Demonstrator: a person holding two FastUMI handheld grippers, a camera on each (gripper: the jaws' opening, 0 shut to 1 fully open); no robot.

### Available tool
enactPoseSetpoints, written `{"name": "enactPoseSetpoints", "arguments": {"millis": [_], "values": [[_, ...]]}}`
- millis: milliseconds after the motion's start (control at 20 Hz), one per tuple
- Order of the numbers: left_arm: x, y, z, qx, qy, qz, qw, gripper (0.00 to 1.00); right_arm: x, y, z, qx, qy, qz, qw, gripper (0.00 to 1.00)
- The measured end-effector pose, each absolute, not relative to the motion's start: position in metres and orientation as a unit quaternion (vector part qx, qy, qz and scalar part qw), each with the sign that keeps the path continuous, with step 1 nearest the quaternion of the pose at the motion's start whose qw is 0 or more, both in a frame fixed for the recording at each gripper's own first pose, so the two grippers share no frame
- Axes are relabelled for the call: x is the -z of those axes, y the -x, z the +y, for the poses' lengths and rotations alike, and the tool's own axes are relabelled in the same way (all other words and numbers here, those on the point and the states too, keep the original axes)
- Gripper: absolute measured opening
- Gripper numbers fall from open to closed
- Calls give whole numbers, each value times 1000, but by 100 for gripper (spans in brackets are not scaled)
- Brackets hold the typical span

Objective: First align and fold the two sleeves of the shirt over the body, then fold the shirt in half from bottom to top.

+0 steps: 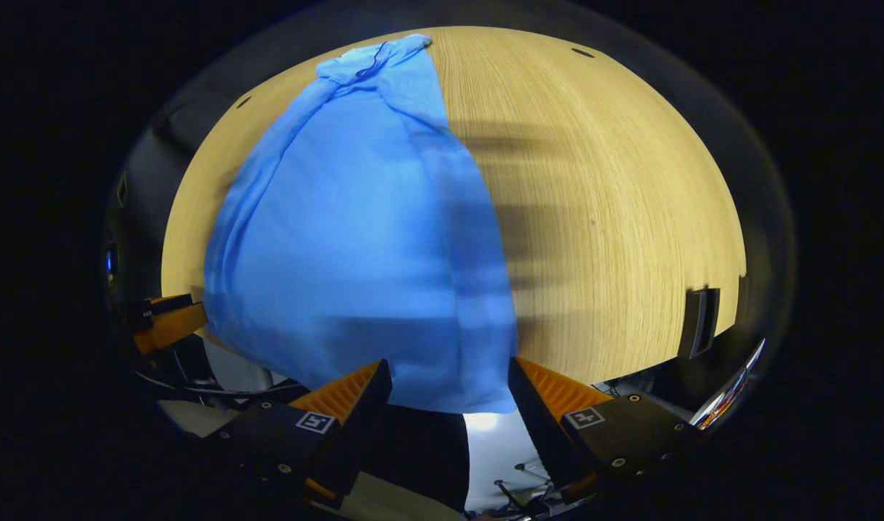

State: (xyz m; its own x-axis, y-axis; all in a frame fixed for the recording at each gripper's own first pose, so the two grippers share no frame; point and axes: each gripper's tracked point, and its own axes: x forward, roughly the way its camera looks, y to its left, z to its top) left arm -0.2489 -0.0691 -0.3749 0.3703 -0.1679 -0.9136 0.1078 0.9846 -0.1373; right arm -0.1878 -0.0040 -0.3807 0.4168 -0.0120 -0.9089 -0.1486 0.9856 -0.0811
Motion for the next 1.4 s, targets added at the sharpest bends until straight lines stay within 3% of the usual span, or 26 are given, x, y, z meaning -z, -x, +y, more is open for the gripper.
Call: {"name": "enactPoseSetpoints", "arguments": {"millis": [700,800,850,900,950,1000,1050,1150,1400], "values": [[401,259,-76,43,-28,580,813,98,389,190,0,-26,125,534,836,96],[400,255,-76,43,-23,577,815,92,388,190,3,-30,125,533,836,77],[399,253,-78,46,-21,576,816,74,389,189,6,-36,128,535,834,60],[399,250,-82,53,-21,577,815,65,390,189,9,-44,126,538,832,43],[400,251,-84,56,-26,582,811,46,390,189,10,-48,122,540,831,27],[400,251,-85,61,-29,584,809,41,389,189,12,-53,117,543,830,10],[397,244,-88,64,-20,573,817,41,390,189,15,-60,106,547,828,3],[399,243,-89,72,-12,579,812,9,389,188,17,-63,94,554,825,1],[393,230,-90,72,13,581,810,9,364,165,22,-67,86,539,835,1]]}}
